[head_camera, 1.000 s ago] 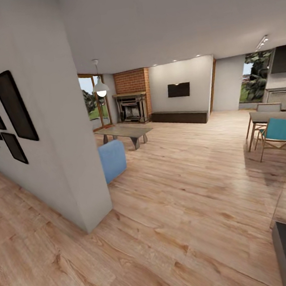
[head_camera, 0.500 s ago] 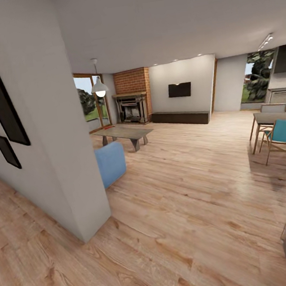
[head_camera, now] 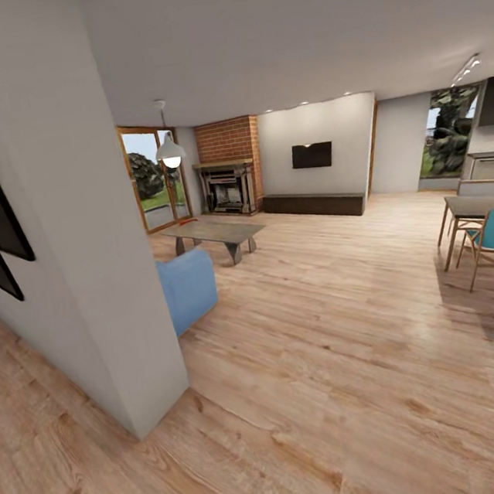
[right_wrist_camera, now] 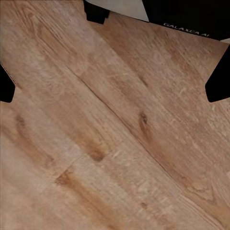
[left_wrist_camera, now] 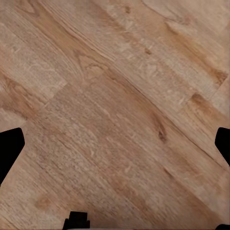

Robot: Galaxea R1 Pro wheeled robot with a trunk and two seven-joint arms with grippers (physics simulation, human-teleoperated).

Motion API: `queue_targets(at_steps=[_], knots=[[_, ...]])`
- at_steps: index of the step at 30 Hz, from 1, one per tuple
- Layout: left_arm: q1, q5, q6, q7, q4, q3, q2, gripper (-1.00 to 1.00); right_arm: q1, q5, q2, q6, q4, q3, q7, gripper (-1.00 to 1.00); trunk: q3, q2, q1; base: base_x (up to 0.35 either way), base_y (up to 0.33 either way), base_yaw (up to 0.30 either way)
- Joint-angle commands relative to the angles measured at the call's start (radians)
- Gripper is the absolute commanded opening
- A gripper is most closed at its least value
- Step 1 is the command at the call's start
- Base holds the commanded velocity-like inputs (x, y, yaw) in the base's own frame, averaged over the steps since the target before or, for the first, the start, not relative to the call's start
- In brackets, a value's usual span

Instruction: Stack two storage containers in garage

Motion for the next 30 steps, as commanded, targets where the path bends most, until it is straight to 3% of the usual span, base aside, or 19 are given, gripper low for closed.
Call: queue_targets(at_steps=[1, 9, 30], knots=[[-0.001, 0.008, -0.001, -0.010, 0.001, 0.008, 0.000, 1.00, -0.001, 0.007, 0.000, -0.003, 0.001, -0.007, 0.003, 1.00, -0.002, -0.001, 0.001, 0.323, 0.000, 0.000], [-0.001, 0.008, -0.001, -0.010, 0.001, 0.008, 0.000, 1.00, -0.001, 0.007, 0.000, -0.003, 0.001, -0.007, 0.003, 1.00, -0.002, -0.001, 0.001, 0.323, 0.000, -0.028], [-0.001, 0.008, -0.001, -0.010, 0.001, 0.008, 0.000, 1.00, -0.001, 0.007, 0.000, -0.003, 0.000, -0.006, 0.003, 1.00, -0.002, -0.001, 0.001, 0.323, 0.000, -0.225]])
